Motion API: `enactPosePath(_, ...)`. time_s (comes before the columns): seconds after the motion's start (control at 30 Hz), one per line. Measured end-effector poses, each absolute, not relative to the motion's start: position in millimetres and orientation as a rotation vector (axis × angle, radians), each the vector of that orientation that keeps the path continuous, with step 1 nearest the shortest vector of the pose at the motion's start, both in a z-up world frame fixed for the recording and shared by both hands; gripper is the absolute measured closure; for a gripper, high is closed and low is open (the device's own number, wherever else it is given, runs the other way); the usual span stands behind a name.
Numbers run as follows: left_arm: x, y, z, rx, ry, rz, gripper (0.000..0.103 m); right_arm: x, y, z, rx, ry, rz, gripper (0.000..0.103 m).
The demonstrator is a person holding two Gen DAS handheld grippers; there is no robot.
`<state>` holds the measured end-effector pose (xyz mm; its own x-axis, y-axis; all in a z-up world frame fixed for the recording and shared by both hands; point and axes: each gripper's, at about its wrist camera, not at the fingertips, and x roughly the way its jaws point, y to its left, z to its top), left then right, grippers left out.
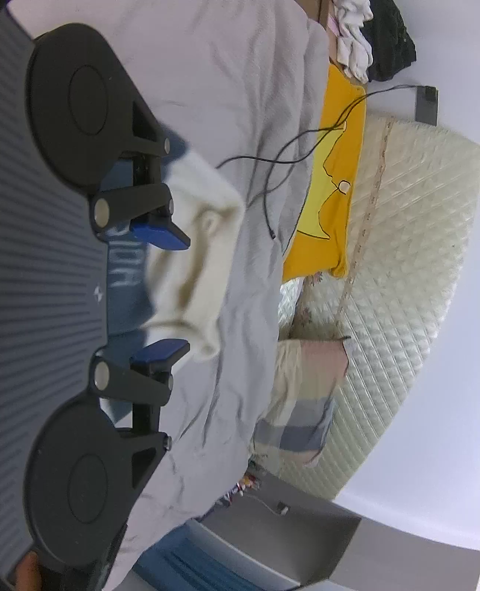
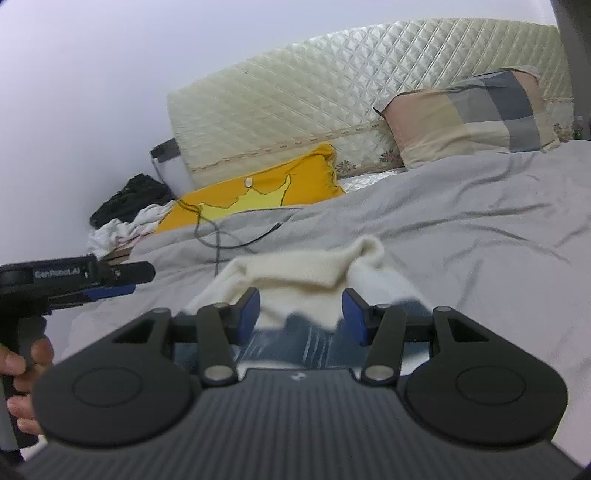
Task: Fold large clothes
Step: 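Lower the blanket flat onto the bed and open both grippers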
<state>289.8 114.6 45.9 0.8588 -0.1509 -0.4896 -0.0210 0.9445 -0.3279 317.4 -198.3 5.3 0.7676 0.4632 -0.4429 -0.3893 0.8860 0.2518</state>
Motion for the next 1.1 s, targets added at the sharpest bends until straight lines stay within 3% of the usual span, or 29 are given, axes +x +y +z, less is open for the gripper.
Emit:
enactPosePath(0.43,107,57,12,-0.207,0.517,-0.027,0.044,167,-224,-20,0.148,0.526,0.506,0.050)
enactPosePath(0.9,78,60,-45,-0.206,0.576,0.048,0.043,147,-221,-86,0.072,0.623,0.450,0.050)
enactPosePath(0.93,78,62,-47,-0.196,0.584,0.087,0.042,149,-219,-90,0.058,0.631,0.444,0.047)
enactPosePath(1.03,80,71,-50,-0.167,0.590,0.201,0.035,152,-215,-96,0.061,0.640,0.447,0.019)
enactPosePath(1.1,81,81,-52,-0.169,0.598,0.282,0.027,152,-211,-101,0.051,0.637,0.448,0.014)
